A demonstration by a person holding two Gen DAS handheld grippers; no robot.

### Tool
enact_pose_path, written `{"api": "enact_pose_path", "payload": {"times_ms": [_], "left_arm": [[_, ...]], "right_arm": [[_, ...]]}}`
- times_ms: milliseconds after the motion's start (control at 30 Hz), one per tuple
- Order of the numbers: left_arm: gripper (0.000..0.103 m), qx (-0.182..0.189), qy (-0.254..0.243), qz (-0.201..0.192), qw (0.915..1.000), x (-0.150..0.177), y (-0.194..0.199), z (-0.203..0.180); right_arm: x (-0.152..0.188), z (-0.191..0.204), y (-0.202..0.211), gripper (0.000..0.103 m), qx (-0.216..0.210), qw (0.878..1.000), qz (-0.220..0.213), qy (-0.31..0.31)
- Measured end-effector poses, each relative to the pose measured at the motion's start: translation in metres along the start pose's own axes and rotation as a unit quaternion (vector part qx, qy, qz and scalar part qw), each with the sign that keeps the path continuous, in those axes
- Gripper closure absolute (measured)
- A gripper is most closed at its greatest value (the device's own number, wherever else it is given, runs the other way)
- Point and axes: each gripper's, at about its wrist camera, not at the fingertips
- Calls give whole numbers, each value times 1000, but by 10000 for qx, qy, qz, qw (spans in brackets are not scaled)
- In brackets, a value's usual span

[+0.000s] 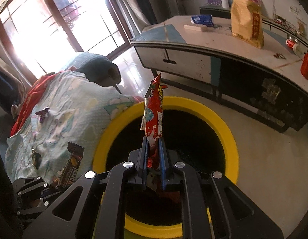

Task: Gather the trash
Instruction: 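Open the left tool over the bin while the right tool opens to drop the red stick, then move both tools back over the green snack packet and purple wrapper on the bed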

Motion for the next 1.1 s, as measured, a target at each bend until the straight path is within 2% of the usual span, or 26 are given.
{"api": "enact_pose_path", "payload": {"times_ms": [367,433,500,567,700,800,867,933,1100], "left_arm": [[98,31,55,192,9998,-7,-32,-4],[92,4,51,167,9998,-9,-34,-4],[76,2,57,117,9999,-11,-34,-4],[69,-22,55,56,10000,-13,-32,-4],[42,-123,139,-113,9998,-16,-19,1],[29,-285,196,-288,9990,-17,-7,7],[22,-358,251,-402,9982,-18,2,12],[16,-462,298,-536,9970,-19,11,16],[14,-703,369,-803,9936,-22,29,22]], "right_arm": [[7,-23,-8,89,58,9993,212,-318],[6,-26,-8,85,65,9991,199,-378],[6,-29,-7,82,68,9989,186,-414],[5,-33,-7,76,95,9987,171,-461],[3,-37,-4,64,164,9984,48,-539],[1,-36,1,60,196,9983,-127,-541],[-1,-34,4,51,197,9982,-224,-514],[-3,-31,8,49,186,9981,-356,-475],[-8,-21,15,44,151,9977,-577,-326]]}}
Point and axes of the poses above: each gripper's, at about its wrist camera, not at the fingertips, and y roughly against the way its jaws point, z to its left, x to its underside, and after that the axes turned 4 degrees about -z, right-handed
